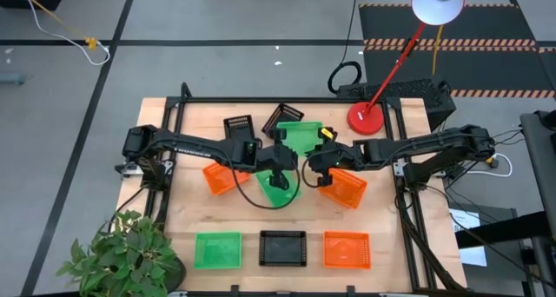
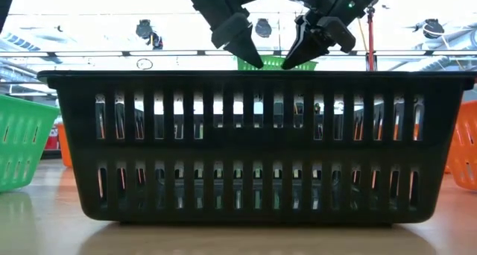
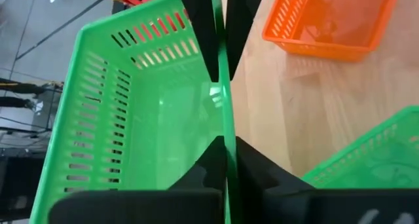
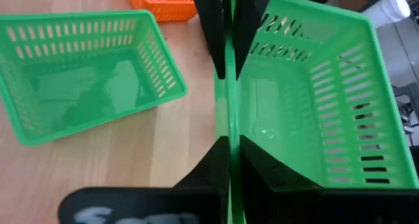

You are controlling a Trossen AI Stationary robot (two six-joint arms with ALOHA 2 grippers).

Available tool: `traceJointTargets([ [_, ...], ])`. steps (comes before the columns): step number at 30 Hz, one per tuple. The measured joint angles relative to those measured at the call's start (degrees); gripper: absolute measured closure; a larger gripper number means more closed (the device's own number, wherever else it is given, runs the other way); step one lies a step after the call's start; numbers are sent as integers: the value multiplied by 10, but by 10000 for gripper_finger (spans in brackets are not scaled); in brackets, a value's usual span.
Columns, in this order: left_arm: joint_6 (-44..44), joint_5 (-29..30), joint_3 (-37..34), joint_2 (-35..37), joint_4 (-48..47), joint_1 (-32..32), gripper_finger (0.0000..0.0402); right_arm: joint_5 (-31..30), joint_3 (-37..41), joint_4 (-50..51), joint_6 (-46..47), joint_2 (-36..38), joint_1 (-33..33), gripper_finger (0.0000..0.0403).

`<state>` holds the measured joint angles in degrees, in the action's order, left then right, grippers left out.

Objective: Stack baskets by color
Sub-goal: Stack the top green bin on top of the bottom green bin

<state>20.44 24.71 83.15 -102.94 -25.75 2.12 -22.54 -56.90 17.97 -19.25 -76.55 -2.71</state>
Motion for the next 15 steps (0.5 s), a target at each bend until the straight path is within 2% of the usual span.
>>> traceJointTargets([
  [6, 0, 0, 0, 2, -7, 3, 384, 1, 0, -1, 0, 0, -7, 384],
  [10, -7, 1, -1, 20, -41, 13, 394, 1, 0, -2, -1, 16, -25, 338],
  [15, -66, -2, -1, 70, -99, 34, 394, 1, 0, -2, 0, 67, -50, 272],
])
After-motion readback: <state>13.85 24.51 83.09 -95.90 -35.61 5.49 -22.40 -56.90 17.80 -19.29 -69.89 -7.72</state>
